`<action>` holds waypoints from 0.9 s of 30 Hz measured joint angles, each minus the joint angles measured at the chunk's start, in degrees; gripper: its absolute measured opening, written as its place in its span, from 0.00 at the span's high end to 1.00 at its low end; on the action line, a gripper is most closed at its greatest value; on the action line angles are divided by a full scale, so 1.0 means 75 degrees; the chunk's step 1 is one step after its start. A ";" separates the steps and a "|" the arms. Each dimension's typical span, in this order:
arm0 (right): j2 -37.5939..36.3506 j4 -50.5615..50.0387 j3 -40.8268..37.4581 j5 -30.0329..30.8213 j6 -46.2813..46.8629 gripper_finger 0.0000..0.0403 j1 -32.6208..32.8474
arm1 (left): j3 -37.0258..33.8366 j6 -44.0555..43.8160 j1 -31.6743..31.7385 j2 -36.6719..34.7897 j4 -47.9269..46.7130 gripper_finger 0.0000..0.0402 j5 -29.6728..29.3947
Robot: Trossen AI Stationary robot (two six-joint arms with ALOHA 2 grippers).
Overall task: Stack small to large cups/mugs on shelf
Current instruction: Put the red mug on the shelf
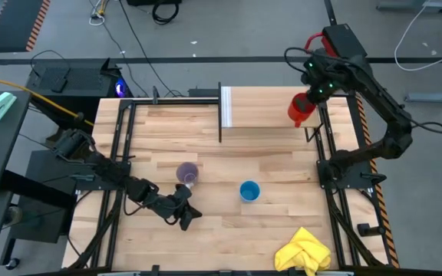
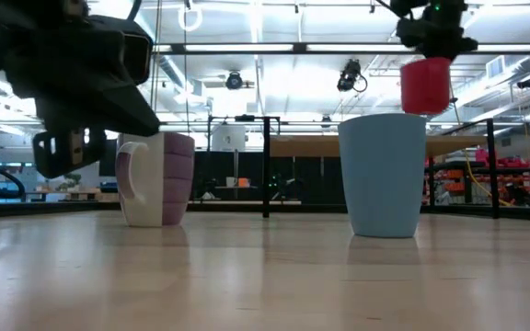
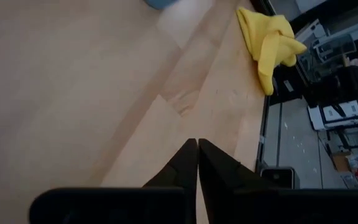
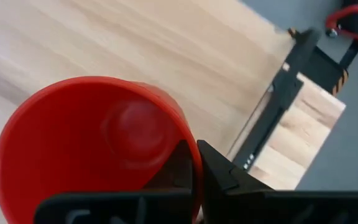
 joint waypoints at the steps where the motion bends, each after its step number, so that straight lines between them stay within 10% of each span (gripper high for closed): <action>1: -0.0003 0.0009 -0.0115 0.0000 -0.0038 0.98 -0.0033 | 0.0000 0.0000 0.0045 0.0000 0.0000 0.96 0.0006; 27: 0.0927 0.0831 -0.0355 0.0071 -0.0962 0.97 -0.1043 | 0.0003 -0.0064 0.0251 0.0000 0.0055 0.95 0.0041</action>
